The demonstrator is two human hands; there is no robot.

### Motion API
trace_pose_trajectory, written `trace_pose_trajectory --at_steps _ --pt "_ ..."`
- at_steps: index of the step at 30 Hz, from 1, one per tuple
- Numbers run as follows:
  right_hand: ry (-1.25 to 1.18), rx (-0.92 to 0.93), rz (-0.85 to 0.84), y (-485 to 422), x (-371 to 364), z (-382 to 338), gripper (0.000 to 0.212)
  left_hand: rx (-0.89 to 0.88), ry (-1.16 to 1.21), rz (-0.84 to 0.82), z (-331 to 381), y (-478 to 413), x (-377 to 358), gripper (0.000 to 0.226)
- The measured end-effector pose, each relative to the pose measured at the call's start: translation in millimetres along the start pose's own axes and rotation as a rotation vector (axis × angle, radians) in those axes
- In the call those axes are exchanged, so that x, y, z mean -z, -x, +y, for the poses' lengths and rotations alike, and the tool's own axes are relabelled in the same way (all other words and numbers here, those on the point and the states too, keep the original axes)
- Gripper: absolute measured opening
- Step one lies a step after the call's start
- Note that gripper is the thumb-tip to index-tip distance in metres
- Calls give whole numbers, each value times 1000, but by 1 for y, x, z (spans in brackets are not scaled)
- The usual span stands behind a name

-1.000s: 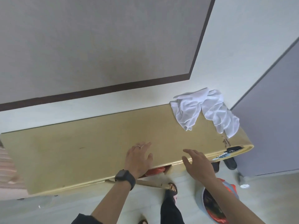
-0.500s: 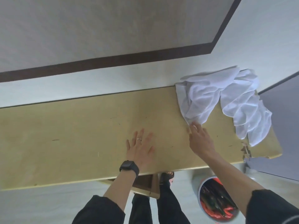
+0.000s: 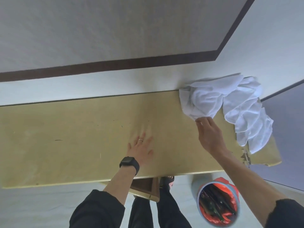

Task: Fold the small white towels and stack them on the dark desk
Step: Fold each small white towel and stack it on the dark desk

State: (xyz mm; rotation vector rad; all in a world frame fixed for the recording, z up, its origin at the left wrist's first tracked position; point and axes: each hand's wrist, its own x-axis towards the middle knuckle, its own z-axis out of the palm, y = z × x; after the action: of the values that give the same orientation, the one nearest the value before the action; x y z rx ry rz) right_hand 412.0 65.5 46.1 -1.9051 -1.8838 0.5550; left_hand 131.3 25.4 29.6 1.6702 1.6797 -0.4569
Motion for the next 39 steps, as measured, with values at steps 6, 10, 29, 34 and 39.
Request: trace_pose_trajectory --at_steps 6,10,29,34,39 --pt "-218 41 59 -12 84 -66 11 -248 299 319 57 31 84 70" --pt "-323 34 -25 -11 130 -112 14 -424 351 502 96 58 146 70" --pt "-180 172 -43 69 87 -201 28 -308 -242 348 -75 163 160 31" --pt "30 187 -129 80 62 -198 36 -236 -303 335 -118 170 155 25" --pt "112 175 -130 78 48 -202 19 -155 -142 393 -145 170 153 21"
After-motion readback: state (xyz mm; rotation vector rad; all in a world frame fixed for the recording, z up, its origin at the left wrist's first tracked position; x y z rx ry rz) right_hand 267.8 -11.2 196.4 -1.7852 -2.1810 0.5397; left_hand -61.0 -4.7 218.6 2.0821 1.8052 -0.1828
